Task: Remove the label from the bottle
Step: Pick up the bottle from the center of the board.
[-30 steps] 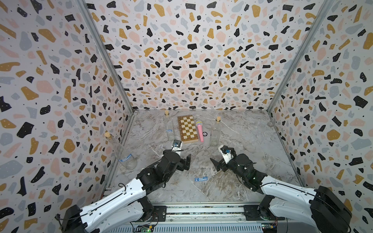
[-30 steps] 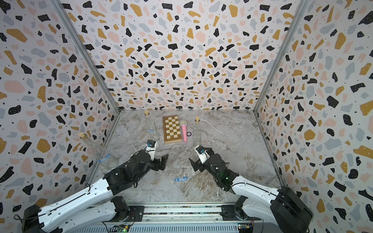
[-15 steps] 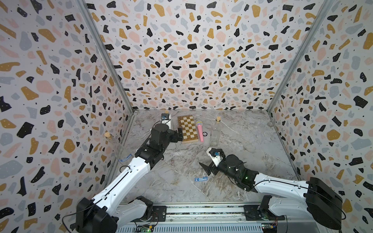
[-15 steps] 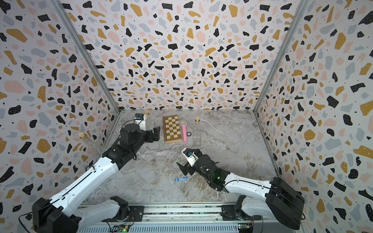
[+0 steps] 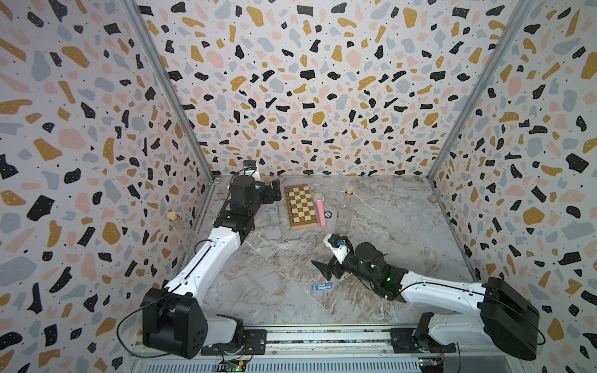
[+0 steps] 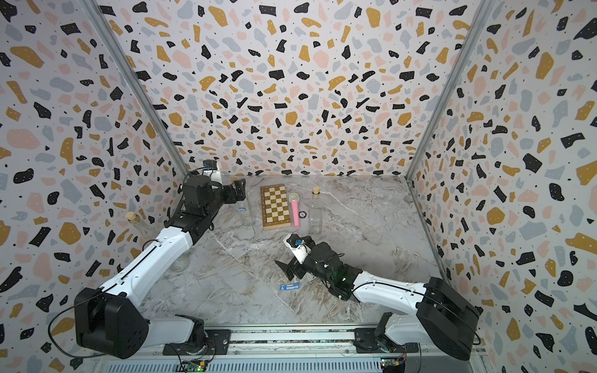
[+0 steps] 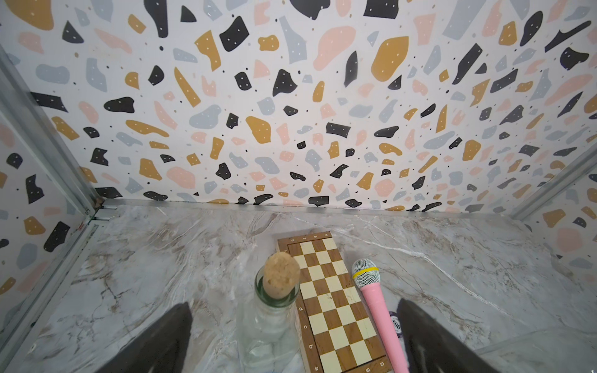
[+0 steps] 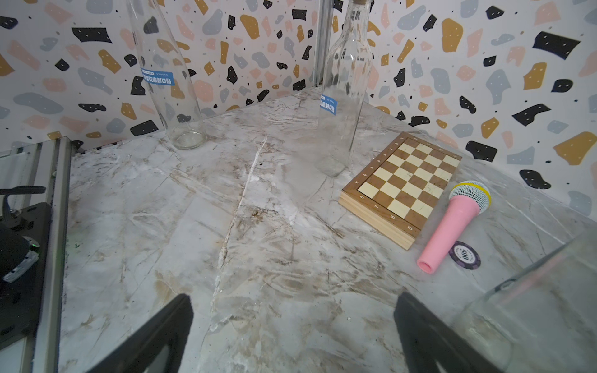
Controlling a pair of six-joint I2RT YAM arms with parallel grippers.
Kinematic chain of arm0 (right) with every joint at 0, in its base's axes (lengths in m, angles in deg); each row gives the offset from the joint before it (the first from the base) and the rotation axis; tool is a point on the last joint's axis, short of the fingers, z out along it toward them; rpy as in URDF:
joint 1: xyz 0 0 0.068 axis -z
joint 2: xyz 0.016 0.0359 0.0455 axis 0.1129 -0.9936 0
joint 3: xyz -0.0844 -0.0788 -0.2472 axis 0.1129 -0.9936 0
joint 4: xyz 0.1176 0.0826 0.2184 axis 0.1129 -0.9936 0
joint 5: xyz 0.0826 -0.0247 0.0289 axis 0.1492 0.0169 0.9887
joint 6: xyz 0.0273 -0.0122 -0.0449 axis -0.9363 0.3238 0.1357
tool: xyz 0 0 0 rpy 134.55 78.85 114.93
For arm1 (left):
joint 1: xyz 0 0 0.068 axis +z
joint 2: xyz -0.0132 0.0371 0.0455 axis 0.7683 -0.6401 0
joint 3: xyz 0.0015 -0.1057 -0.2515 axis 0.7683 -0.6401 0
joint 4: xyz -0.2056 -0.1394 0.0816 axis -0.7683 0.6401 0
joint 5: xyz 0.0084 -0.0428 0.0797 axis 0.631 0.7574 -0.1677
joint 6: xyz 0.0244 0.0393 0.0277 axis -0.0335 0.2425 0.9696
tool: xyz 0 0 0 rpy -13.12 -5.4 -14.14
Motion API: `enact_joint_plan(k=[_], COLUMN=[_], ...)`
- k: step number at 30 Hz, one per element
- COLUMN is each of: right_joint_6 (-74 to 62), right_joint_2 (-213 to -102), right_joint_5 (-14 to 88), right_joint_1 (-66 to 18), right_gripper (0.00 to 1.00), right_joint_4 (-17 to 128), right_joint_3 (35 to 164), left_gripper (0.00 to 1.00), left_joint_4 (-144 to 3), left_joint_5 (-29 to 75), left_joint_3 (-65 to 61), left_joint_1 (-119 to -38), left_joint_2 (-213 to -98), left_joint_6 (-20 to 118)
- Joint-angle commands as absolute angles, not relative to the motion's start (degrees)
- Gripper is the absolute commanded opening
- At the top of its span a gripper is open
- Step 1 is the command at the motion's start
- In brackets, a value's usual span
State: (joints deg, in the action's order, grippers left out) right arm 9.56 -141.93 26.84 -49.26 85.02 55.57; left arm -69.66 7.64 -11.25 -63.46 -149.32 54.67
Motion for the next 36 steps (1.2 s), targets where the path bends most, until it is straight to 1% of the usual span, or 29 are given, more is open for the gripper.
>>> enact_joint_plan(k=[1, 7, 17, 28, 32, 36], right_joint_6=[8.5, 8.0, 7.0, 6.0, 5.7, 5.5], right_joint_2=[-140.7, -140.7, -141.8, -142.9, -143.2, -143.4], right_joint_5=[28.1, 29.2, 30.3, 31.4, 31.6, 31.9], right_joint_1=[-49.3, -49.3, -48.8, -48.0, -47.7, -47.7], right_gripper=[1.0, 1.0, 1.0, 1.0, 1.0, 1.0], right_joint_4=[84.4, 84.2, 83.7, 83.5, 83.6, 83.6], right_joint_3=[57.1, 57.1, 57.4, 57.5, 57.5, 57.5], left_gripper=[0.99, 0.99, 0.94, 0.82, 0.75, 0.7], left_joint_4=[-73.1, -75.0, -79.2, -82.2, -83.0, -83.4], left_joint_5=[8.2, 5.1, 1.5, -0.1, -0.2, 0.0], left_joint_3=[-8.9, -7.1, -6.7, -7.8, -8.1, -8.5], left_joint_1=[-63.1, -63.1, -63.1, -63.1, -63.1, -63.1], left_joint_2=[-150.3, -154.3, -159.5, -162.7, -163.1, -163.4], left_joint_6=[59.9, 64.0, 64.2, 64.9, 65.1, 65.2])
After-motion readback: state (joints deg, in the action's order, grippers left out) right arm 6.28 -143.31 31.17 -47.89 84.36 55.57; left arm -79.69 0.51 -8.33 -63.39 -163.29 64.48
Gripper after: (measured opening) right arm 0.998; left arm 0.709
